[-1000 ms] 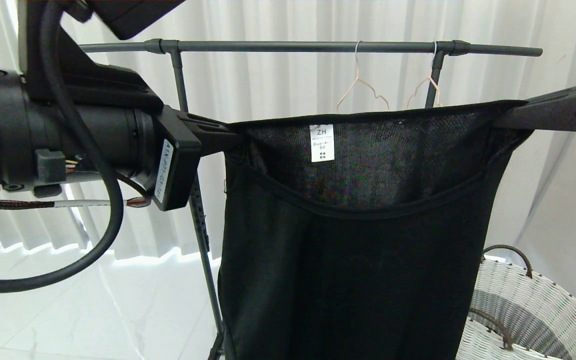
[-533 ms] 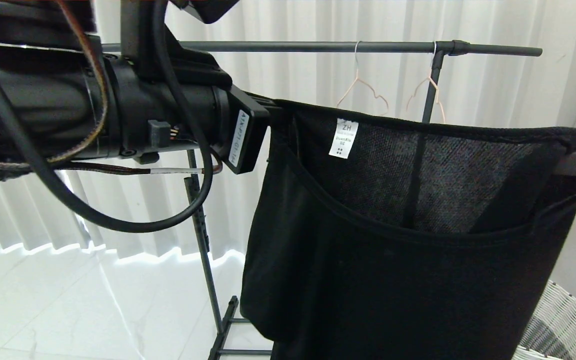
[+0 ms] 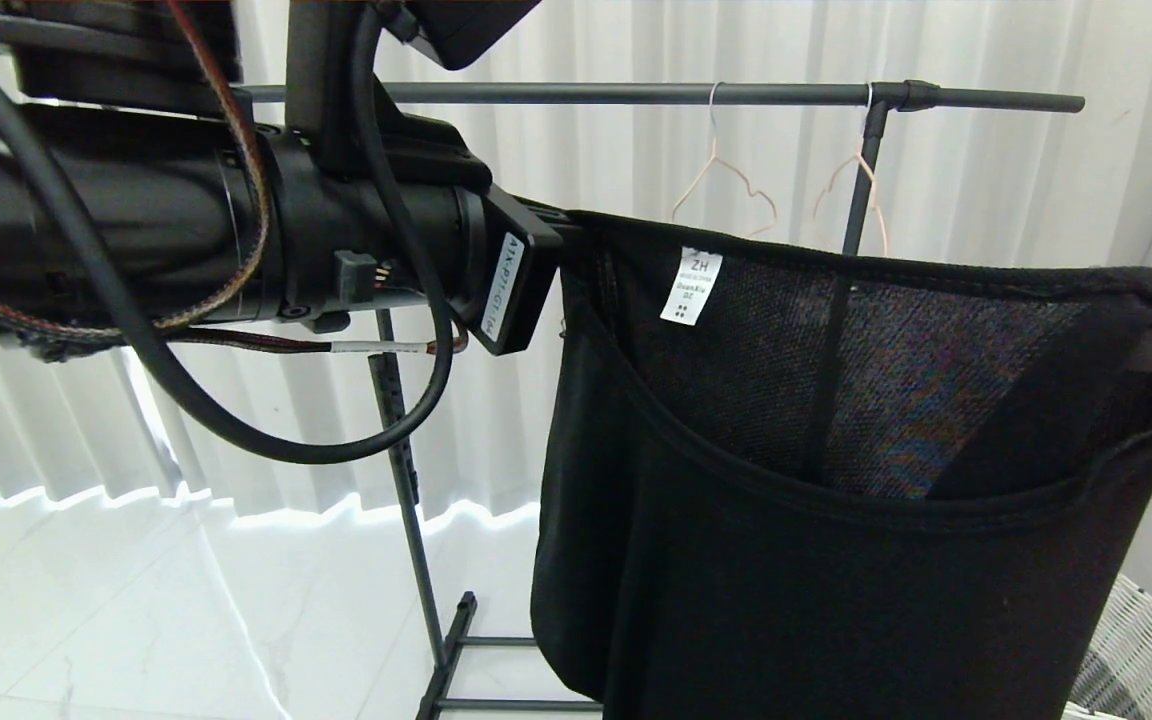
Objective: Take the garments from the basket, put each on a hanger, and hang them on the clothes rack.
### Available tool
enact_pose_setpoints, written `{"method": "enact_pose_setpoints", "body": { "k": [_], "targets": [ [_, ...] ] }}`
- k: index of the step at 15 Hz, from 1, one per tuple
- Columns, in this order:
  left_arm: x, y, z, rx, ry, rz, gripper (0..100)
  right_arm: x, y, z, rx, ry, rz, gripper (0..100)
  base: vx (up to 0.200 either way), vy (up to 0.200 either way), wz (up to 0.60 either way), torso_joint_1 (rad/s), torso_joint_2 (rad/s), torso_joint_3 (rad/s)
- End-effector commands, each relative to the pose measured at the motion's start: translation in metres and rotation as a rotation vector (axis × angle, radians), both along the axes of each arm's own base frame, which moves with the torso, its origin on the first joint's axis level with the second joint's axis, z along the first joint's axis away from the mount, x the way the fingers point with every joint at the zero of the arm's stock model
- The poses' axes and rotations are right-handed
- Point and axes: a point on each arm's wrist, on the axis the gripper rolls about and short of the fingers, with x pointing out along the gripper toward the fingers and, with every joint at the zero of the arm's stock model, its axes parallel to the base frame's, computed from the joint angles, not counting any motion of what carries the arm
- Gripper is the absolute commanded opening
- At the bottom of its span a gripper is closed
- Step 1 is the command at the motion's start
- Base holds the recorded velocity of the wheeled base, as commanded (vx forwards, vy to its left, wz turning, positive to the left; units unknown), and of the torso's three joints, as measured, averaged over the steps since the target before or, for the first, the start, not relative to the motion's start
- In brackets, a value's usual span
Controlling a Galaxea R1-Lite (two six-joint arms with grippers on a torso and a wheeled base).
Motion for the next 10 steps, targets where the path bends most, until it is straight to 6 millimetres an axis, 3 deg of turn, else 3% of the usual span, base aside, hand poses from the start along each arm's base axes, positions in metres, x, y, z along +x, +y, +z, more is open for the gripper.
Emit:
{"method": "enact_pose_setpoints", "body": {
  "k": [1, 5, 7, 8, 10],
  "targets": [
    [-0.002, 0.002, 0.001, 0.002, -0.003, 0.001, 0, 0.0, 0.0, 0.0, -0.002, 0.001, -0.001, 0, 0.0, 0.0, 0.0, 0.0, 0.0, 0.0],
    [-0.032, 0.02, 0.011, 0.02, 0.02, -0.024, 0, 0.006, 0.003, -0.006, -0.021, -0.013, -0.065, 0, 0.0, 0.0, 0.0, 0.0, 0.0, 0.0],
    [-0.071, 0.047, 0.017, 0.068, 0.083, -0.066, 0, 0.019, 0.013, -0.006, 0.004, -0.053, -0.142, 0, 0.0, 0.0, 0.0, 0.0, 0.0, 0.0],
    [-0.076, 0.05, 0.017, 0.07, 0.092, -0.072, 0, 0.021, 0.015, -0.005, 0.013, -0.059, -0.149, 0, 0.0, 0.0, 0.0, 0.0, 0.0, 0.0],
    [-0.105, 0.06, 0.021, 0.015, 0.185, -0.128, 0, 0.039, 0.032, -0.002, 0.067, -0.092, -0.171, 0, 0.0, 0.0, 0.0, 0.0, 0.0, 0.0]
  ]
}}
